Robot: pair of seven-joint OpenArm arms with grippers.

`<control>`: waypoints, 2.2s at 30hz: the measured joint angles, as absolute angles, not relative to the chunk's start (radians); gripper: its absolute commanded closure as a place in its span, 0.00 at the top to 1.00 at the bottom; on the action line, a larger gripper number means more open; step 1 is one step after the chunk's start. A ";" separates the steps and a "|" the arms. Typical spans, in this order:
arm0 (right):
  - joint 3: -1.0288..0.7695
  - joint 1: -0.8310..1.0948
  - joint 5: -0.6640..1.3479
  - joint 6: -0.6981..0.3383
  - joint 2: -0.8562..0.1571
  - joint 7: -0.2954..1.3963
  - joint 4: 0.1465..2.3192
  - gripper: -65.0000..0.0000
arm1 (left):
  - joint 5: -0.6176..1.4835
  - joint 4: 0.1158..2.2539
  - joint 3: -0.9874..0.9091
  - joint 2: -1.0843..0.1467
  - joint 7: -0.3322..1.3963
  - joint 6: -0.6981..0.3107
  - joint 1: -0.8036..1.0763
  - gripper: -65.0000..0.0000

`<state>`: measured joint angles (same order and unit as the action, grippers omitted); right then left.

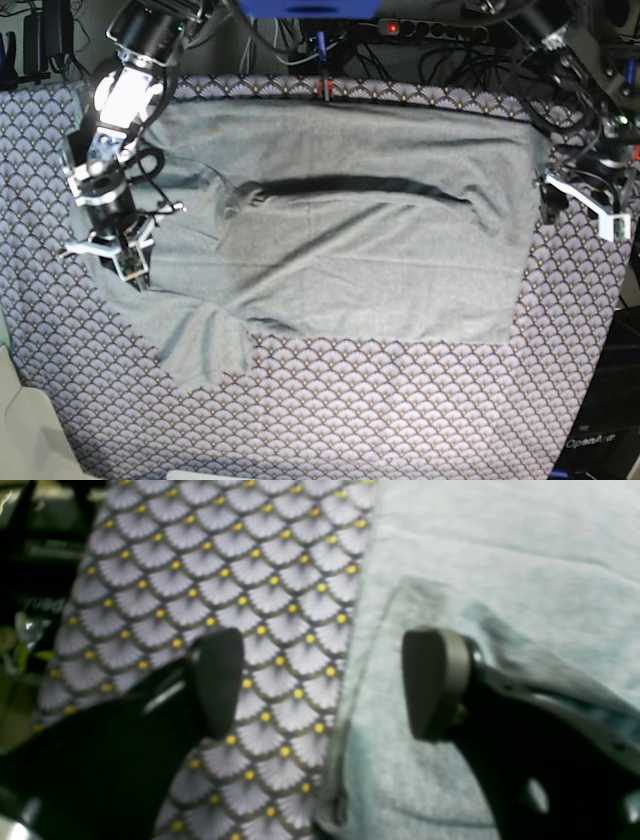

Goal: Fold the T-shirt properly
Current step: 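Move both grippers down to the shirt's hem corners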

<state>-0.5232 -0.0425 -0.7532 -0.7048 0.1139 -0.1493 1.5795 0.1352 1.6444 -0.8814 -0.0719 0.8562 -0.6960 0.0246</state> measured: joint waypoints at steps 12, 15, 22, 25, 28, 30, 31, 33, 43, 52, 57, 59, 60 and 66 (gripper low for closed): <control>-0.521 -0.197 -0.752 -0.706 0.108 -0.022 1.473 0.09 | 0.065 1.523 -0.798 -0.088 0.905 -0.693 -0.226 0.75; -0.518 -0.287 -0.749 -0.704 0.091 0.087 1.427 0.22 | 0.019 1.455 -0.726 -0.081 0.873 -0.690 -0.285 0.75; -0.523 -0.439 -0.746 -0.702 -0.002 0.197 1.192 0.52 | -0.097 1.127 -0.598 -0.081 0.653 -0.565 -0.449 0.75; -0.522 -0.444 -0.720 -0.703 -0.050 0.199 1.099 0.58 | -0.127 0.954 -0.599 -0.090 0.564 -0.516 -0.498 0.75; -0.524 -0.446 -0.666 -0.706 -0.099 0.212 1.041 0.61 | -0.149 0.776 -0.601 -0.127 0.450 -0.469 -0.557 0.75; -0.523 -0.455 -0.636 -0.703 -0.129 0.202 1.011 0.61 | -0.150 0.662 -0.600 -0.145 0.368 -0.435 -0.605 0.75; -0.523 -0.458 -0.624 -0.703 -0.141 0.197 1.000 0.61 | -0.146 0.607 -0.599 -0.160 0.337 -0.438 -0.624 0.75; -0.522 -0.462 -0.623 -0.702 -0.158 0.199 0.981 0.61 | -0.145 0.509 -0.598 -0.184 0.285 -0.437 -0.657 0.75; -0.549 -0.424 -0.622 -0.703 -0.163 0.198 0.974 0.61 | -0.144 0.406 -0.580 -0.186 0.181 -0.422 -0.702 0.75; -0.598 -0.417 -0.624 -0.702 -0.169 0.198 0.978 0.61 | -0.142 0.401 -0.497 -0.180 0.138 -0.290 -0.684 0.75; -0.598 -0.390 -0.624 -0.703 -0.168 0.200 0.980 0.61 | -0.142 0.399 -0.502 -0.188 0.138 -0.287 -0.677 0.75; -0.598 -0.390 -0.623 -0.702 -0.170 0.198 0.980 0.61 | -0.141 0.384 -0.499 -0.189 0.132 -0.287 -0.677 0.75; -0.598 -0.387 -0.623 -0.702 -0.171 0.195 0.980 0.61 | -0.141 0.375 -0.496 -0.187 0.126 -0.287 -0.676 0.75; -0.599 -0.382 -0.623 -0.703 -0.171 0.198 0.980 0.61 | -0.136 0.277 -0.496 -0.183 -0.001 -0.284 -0.671 0.74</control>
